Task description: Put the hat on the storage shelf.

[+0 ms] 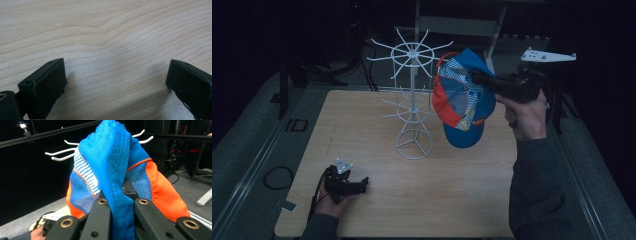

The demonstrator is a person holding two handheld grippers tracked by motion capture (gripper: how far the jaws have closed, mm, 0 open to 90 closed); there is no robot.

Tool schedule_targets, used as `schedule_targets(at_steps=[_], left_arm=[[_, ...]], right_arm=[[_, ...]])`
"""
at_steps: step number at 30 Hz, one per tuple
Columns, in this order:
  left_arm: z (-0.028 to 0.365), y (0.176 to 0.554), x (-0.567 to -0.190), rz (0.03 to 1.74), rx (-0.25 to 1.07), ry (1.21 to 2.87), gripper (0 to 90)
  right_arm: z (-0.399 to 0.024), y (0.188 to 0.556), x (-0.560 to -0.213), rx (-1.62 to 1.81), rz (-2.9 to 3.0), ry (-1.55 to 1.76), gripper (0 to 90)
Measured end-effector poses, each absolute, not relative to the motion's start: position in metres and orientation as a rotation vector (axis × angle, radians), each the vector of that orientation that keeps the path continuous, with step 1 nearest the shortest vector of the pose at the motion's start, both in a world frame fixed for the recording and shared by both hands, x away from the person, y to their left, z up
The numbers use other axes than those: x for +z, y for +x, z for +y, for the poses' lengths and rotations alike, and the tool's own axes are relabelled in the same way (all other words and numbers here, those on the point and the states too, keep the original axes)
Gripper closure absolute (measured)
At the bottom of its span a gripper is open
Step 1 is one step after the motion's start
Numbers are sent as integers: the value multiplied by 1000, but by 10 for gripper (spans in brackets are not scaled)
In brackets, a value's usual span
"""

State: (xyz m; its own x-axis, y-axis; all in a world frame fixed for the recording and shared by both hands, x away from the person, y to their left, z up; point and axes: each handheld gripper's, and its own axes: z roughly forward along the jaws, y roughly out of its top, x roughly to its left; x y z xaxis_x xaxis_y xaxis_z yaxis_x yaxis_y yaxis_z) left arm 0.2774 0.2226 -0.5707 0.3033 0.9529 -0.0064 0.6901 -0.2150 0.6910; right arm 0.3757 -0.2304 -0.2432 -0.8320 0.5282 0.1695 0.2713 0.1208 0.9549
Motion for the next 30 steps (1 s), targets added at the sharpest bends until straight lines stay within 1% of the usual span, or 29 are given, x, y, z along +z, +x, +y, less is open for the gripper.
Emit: schedule_targets(at_steps=[10,16,25,30], left_arm=[[222,277,-571,1457,576,1983,31],[223,277,-571,1456,575,1984,31],[223,277,-571,1456,573,1985,31],[223,277,-571,1457,572,1984,31]], right_arm=[[-224,386,-254,1756,2233,828,877],[-220,394,-269,1698,2288,876,859],[-219,392,-275,1621,2285,873,669],[-220,391,-277,1578,2285,857,536]])
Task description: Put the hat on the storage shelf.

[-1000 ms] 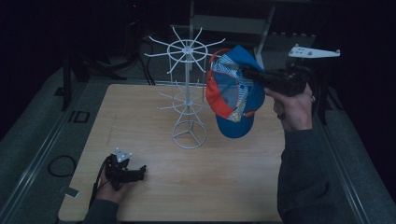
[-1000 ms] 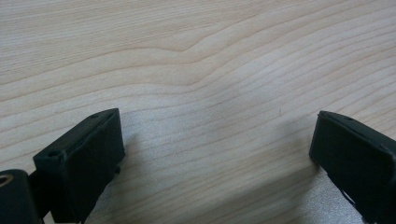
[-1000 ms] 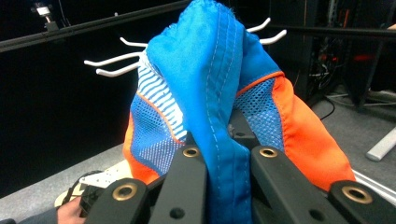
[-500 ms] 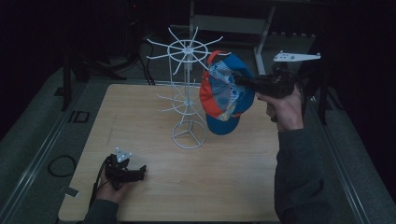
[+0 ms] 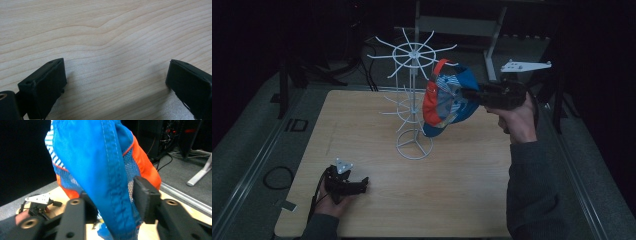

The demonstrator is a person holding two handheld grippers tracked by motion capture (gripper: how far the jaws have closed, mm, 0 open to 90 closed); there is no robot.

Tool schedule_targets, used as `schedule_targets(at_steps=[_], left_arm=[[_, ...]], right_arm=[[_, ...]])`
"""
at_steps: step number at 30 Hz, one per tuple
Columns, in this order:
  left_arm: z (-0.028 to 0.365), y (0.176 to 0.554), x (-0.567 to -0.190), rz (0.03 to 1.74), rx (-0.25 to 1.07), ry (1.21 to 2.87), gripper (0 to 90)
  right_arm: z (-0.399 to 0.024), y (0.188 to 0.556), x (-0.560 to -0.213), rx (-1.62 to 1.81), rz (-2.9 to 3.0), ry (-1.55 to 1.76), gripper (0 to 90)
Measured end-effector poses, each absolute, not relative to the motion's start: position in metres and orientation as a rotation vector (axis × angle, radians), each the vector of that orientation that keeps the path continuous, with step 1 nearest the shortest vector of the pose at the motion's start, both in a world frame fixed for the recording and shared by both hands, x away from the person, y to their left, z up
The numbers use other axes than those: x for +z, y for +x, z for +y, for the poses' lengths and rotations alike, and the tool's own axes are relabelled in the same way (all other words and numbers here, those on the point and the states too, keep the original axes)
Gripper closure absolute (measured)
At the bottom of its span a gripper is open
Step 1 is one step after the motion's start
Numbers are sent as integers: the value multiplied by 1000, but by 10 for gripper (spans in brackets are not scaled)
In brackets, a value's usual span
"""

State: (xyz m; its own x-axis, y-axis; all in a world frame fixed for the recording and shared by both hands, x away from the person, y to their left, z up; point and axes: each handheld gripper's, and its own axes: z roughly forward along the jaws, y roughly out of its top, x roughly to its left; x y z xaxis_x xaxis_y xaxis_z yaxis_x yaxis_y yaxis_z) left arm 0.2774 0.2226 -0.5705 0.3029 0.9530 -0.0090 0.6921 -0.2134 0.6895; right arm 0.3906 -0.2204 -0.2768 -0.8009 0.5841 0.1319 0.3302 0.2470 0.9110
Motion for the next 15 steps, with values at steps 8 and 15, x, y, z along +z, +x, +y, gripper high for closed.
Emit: schedule_targets(at_steps=[8,15], left_arm=[[223,278,-571,1456,576,1983,31],[222,278,-571,1456,577,1981,31]], right_arm=[[-220,390,-285,1454,2272,886,327],[-224,392,-292,1424,2248,933,280]])
